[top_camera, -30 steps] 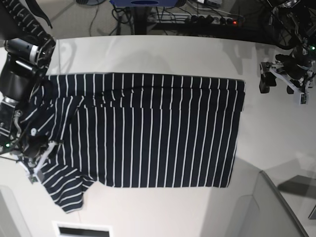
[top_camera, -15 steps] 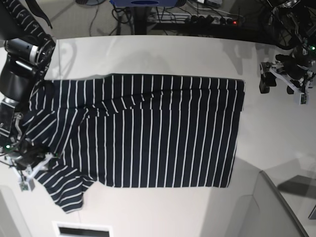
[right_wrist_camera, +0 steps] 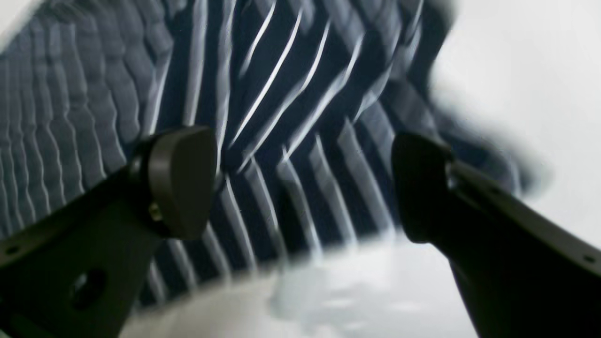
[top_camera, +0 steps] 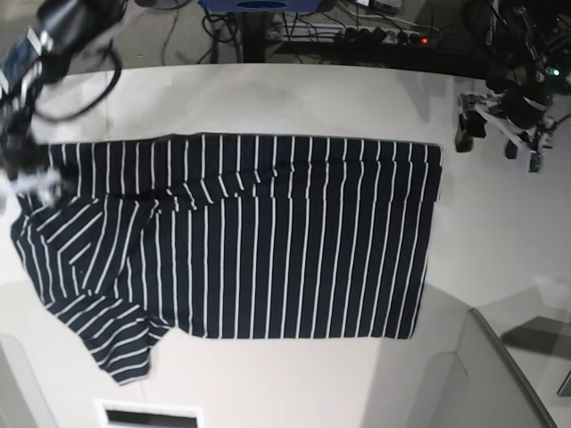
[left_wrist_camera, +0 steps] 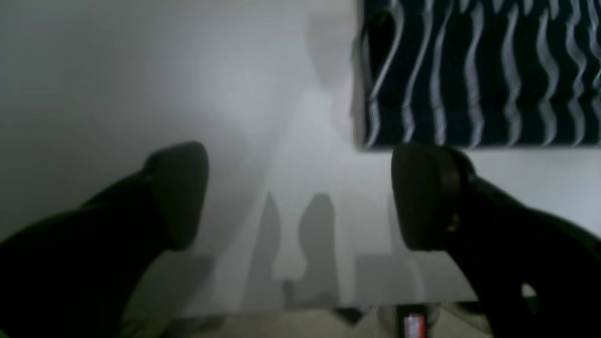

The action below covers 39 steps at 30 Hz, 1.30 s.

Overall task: Layout the t-shirt on the table in an organized manner, then fold the t-shirt properly
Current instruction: 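Release the shirt and reposition both grippers at the folded edge, then grasp the folded edge corners with both grippers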

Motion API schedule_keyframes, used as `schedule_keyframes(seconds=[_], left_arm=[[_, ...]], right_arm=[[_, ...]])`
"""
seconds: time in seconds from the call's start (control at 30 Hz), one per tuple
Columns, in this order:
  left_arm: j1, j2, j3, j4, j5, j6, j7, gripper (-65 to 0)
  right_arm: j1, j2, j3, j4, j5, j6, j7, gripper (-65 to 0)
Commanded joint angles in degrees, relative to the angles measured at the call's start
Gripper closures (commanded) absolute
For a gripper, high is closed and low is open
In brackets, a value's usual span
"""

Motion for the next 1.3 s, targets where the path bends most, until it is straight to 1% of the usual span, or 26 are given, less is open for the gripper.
schedule_keyframes(seconds=[0.0,0.03,0.1,0.17,0.23,0.33,0.4,0.53,0.7,0.73,0.8,0.87,0.97,1.0,1.03,1.1,1.2,1.27], left_arm=[[0.34,-0.15,-0.19,0.12,-1.0,-0.32,-0.84,-58.6],[0.43,0.37,-0.1,-0.68,-2.15,-0.32,-0.84,-58.4],[0.52,0.81,-0.1,-2.61,-6.1,-0.32,-0.84,-58.4],[1.48,0.72,-0.1,-4.81,-10.32,-0.32,-0.84,-58.4],[2.01,0.72,-0.1,-6.39,-13.4,-0.32,-0.93,-58.4],[2.1,0.9,-0.1,-7.53,-13.66,-0.32,-1.01,-58.4],[2.1,0.9,-0.1,-8.15,-13.75,-0.32,-1.01,-58.4],[2.1,0.99,-0.1,-8.15,-14.01,-0.32,-1.01,-58.4],[2.1,1.16,-0.01,-8.15,-14.1,-0.32,-1.01,-58.4],[2.1,1.69,-0.1,-8.15,-14.1,-0.32,-1.01,-58.4],[2.1,2.13,-0.19,-8.15,-14.1,-0.32,-1.1,-58.4],[2.01,2.31,-0.01,-8.24,-14.1,-0.32,-1.1,-58.4],[1.4,3.8,0.34,-8.41,-14.1,-0.32,-1.1,-58.4],[1.22,4.07,0.34,-8.5,-14.1,-0.32,-1.19,-58.4],[0.69,4.24,0.34,-8.5,-14.1,-0.32,-1.19,-58.4],[-0.54,4.33,0.43,-8.85,-14.01,-0.32,-1.19,-58.4],[-2.56,4.42,0.34,-11.84,-14.1,-0.32,-1.19,-58.4],[-4.14,4.42,0.08,-14.21,-13.84,-0.32,-1.19,-58.4]], right_arm=[[-1.12,1.55,2.4,1.08,4.31,-0.59,0.61,-55.1],[-2.88,1.55,3.89,-0.15,8.62,-0.59,0.26,-55.1],[-5.34,1.9,5.91,-3.58,15.04,-0.68,0.43,-55.1],[-6.04,3.13,7.23,-7.18,18.29,-0.76,0.43,-55.1],[-5.96,4.72,7.94,-11.05,18.55,-0.68,0.43,-55.1],[-5.34,6.74,8.02,-16.15,18.73,-0.59,0.61,-54.9],[-3.85,7.53,8.02,-19.67,18.73,-0.59,2.63,-54.9],[-1.56,10.34,7.76,-26.7,18.64,-0.59,6.76,-54.9],[1.52,14.47,7.94,-35.84,18.64,-0.59,9.05,-54.0],[1.87,15.35,7.76,-37.43,18.64,-0.59,9.93,-51.8],[2.66,16.41,7.5,-40.06,18.64,-0.59,11.16,-43.8],[3.01,17.02,7.41,-41.47,18.64,-0.5,11.16,-32.1],[3.01,17.02,7.41,-41.82,18.64,-0.5,11.16,-8.1],[3.01,17.02,7.41,-41.82,18.64,-0.5,11.16,-1.7],[3.01,17.02,7.41,-41.82,18.64,-0.5,10.98,0.0],[3.01,17.02,7.41,-41.82,18.55,-0.5,10.98,-2.1],[2.84,16.94,7.41,-41.82,18.38,-0.5,10.98,-0.5],[2.75,16.94,7.32,-41.82,18.38,-0.5,10.98,-0.6]])
